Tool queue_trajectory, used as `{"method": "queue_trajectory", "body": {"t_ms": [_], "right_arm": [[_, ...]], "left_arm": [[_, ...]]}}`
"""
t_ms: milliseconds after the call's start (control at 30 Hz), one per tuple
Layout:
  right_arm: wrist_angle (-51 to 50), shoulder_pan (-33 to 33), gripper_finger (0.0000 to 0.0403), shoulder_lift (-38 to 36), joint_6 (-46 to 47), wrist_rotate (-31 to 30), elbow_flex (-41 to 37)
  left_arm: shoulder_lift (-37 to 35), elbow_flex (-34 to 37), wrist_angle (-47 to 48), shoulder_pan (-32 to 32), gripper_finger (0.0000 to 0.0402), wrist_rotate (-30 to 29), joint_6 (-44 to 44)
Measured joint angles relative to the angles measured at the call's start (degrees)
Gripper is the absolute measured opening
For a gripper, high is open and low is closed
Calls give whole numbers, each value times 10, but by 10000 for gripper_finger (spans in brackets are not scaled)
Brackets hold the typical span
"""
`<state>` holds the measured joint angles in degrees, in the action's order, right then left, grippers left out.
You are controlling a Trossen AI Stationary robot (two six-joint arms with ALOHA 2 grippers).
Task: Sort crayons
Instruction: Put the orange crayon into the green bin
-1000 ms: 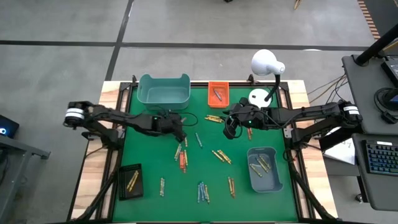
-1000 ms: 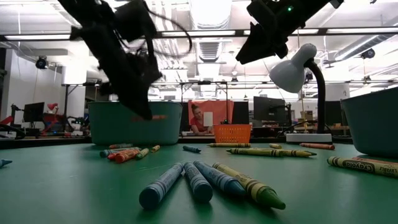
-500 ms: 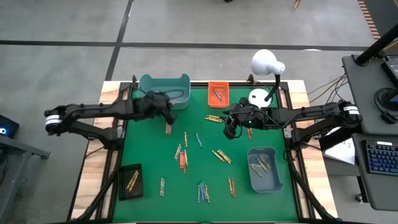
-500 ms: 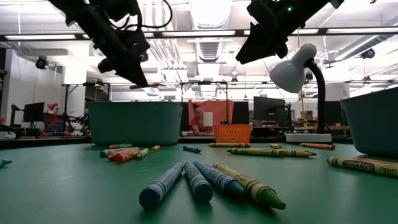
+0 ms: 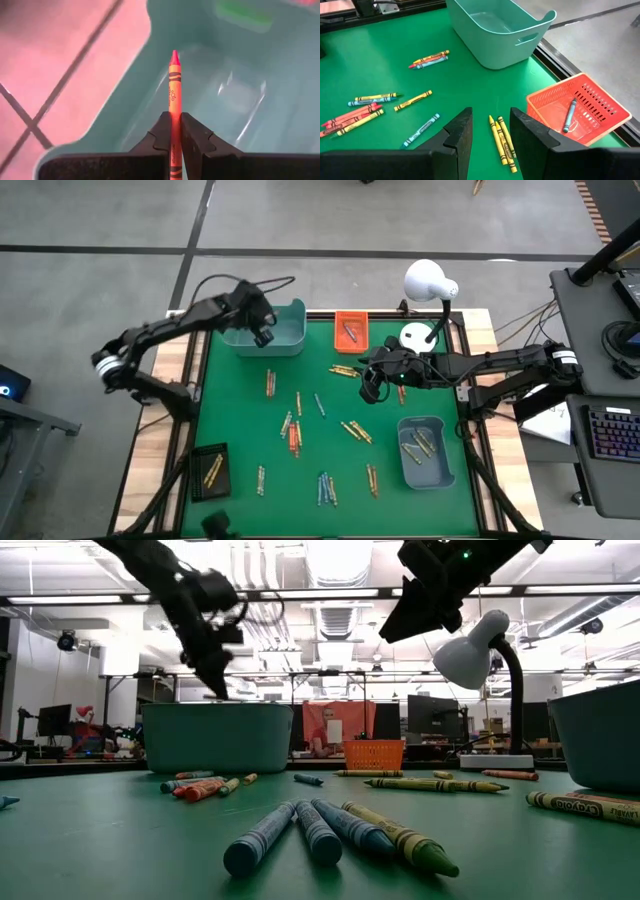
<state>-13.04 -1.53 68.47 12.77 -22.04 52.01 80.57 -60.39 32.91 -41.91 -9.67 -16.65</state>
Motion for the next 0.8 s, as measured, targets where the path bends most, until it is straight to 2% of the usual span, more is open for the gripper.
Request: {"method": "queue_trajectory", "body": {"t_ms": [233,400,600,800], "right_arm": [[0,0,118,0,-24,0,0],[-1,0,118,0,-25,0,0],[-2,0,118,0,-24,0,-6],[-2,0,118,0,-23,0,-12]], "left_arm": [[151,-123,120,-21,0,2,-153],[231,-202,201,-29,0,3,-160],[270,-233,214,-37,4,2,-152],[270,-231,207,-39,38,2,-144]]}}
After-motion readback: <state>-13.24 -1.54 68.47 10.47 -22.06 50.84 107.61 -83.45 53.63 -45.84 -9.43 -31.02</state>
